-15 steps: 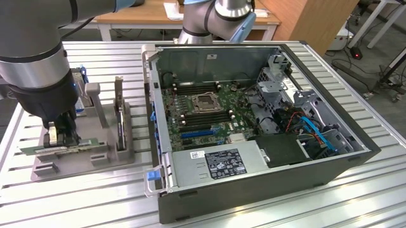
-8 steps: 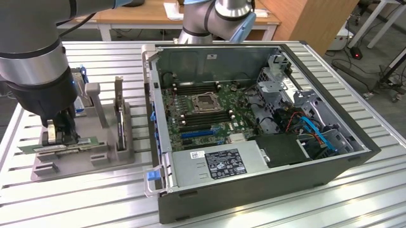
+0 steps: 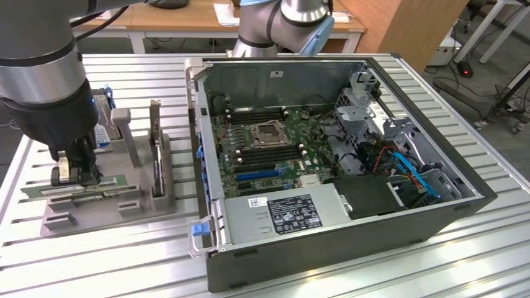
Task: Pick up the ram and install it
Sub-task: 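Pick up the ram and move it above insertion slot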
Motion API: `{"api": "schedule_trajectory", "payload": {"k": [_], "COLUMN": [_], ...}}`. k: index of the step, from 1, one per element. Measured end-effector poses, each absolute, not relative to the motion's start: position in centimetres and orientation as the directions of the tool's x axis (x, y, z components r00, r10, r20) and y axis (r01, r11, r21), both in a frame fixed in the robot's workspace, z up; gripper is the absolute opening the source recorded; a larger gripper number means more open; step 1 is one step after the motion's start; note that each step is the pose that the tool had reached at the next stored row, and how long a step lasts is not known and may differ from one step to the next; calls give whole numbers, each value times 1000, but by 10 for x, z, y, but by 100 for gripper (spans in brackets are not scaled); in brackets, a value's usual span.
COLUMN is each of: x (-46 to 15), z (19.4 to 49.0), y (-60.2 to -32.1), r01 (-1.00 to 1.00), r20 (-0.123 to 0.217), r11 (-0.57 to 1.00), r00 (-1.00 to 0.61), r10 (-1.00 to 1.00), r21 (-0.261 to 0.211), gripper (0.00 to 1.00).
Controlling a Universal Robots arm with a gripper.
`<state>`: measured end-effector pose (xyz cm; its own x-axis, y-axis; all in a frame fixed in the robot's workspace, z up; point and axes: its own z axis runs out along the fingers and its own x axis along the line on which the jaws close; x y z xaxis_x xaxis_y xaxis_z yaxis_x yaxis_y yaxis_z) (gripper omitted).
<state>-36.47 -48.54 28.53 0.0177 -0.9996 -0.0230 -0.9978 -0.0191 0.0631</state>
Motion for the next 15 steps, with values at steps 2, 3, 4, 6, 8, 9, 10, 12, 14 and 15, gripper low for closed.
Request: {"api": "schedule_trajectory", "payload": {"k": [2, 3, 4, 6, 8, 9, 10, 12, 14, 15], "x": [-365, -365, -365, -365, -365, -365, -365, -365, -365, -365], "z": [287, 289, 291, 294, 298, 299, 301, 304, 306, 307], "y": [-485, -485, -485, -485, -485, -485, -485, -485, -485, -485], "r01": [-998, -998, -998, -998, -998, -998, -998, -998, -998, -998], "r20": [-23, -23, -23, -23, -23, -23, -23, -23, -23, -23], "r11": [-19, -19, -19, -19, -19, -19, -19, -19, -19, -19], "r00": [18, 18, 18, 18, 18, 18, 18, 18, 18, 18], "r10": [-1000, -1000, -1000, -1000, -1000, -1000, -1000, -1000, -1000, -1000], "r21": [63, 63, 63, 63, 63, 63, 63, 63, 63, 63], "gripper": [11, 11, 11, 11, 11, 11, 11, 11, 11, 11]}}
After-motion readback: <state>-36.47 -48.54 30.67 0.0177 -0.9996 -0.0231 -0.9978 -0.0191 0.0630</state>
